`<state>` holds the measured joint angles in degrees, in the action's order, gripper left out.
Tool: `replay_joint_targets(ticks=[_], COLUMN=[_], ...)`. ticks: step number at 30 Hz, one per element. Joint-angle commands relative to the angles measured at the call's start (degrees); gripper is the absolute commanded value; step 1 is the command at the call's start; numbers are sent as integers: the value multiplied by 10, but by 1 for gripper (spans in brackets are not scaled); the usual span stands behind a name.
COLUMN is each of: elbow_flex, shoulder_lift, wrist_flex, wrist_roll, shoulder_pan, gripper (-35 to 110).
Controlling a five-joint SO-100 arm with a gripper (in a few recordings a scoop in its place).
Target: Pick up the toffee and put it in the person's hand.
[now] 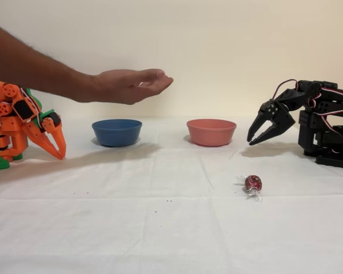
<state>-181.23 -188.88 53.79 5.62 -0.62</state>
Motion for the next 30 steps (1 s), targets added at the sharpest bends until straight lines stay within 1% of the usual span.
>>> replay_joint_targets(ticks=[1, 22, 25, 30], elbow_flex=[-30, -30, -30, -6], shoulder_lift=[-42, -42, -42, -32], wrist_flex=[11, 10, -6, -16], wrist_roll=[-19, -21, -24, -47], shoulder_pan=[40, 40, 40, 40], gripper=[0, 0, 0, 0])
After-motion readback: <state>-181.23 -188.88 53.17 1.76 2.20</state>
